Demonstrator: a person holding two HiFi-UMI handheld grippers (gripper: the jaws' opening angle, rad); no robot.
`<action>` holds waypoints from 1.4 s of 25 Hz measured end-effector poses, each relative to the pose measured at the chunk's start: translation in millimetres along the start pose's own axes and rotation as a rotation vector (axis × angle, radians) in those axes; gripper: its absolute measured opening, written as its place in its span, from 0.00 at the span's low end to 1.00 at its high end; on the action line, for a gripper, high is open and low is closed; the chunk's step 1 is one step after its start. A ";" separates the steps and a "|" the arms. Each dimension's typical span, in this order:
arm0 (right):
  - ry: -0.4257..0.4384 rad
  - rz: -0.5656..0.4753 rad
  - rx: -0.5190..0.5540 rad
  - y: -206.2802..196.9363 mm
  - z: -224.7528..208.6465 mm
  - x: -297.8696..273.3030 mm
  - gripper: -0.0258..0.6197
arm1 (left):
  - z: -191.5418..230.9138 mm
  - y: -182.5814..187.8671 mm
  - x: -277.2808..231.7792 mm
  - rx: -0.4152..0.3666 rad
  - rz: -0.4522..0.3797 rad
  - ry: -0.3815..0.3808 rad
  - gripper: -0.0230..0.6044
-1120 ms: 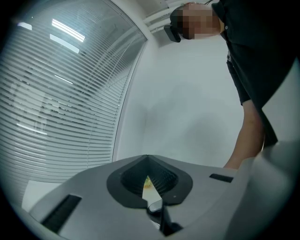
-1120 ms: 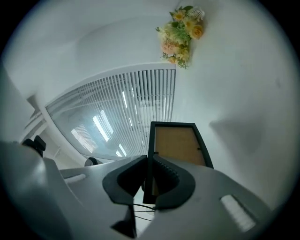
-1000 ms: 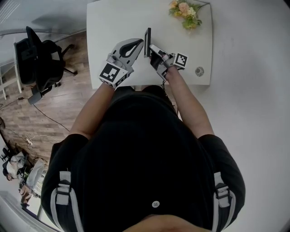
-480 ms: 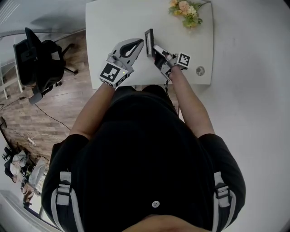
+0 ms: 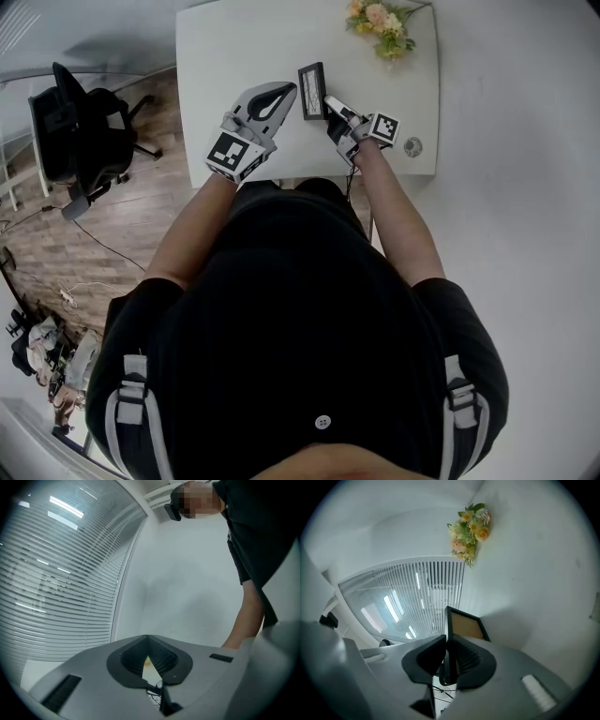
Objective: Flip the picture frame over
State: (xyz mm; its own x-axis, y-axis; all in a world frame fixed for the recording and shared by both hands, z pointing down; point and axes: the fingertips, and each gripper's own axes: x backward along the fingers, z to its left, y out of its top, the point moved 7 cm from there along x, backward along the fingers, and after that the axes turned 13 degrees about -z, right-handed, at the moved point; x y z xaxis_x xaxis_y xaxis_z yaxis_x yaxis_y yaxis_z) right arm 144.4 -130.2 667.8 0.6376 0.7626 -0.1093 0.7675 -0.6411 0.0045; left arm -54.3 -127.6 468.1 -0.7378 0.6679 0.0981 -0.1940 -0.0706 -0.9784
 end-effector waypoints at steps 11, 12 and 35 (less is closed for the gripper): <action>-0.075 0.002 0.105 15.2 -10.4 19.6 0.13 | 2.0 2.6 1.7 -0.008 -0.005 0.001 0.04; -0.080 0.001 0.116 15.8 -10.3 20.4 0.13 | 1.9 3.2 1.8 -0.009 -0.008 0.001 0.04; -0.194 0.124 0.575 28.8 26.6 13.4 0.13 | -1.4 1.6 7.7 -0.041 0.041 0.012 0.04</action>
State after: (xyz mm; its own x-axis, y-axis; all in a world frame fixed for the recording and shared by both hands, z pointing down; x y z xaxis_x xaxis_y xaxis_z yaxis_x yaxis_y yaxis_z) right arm 173.3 -140.7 640.1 0.6543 0.6846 -0.3211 0.4957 -0.7090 -0.5015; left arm -59.4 -121.5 467.1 -0.7368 0.6738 0.0563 -0.1374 -0.0676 -0.9882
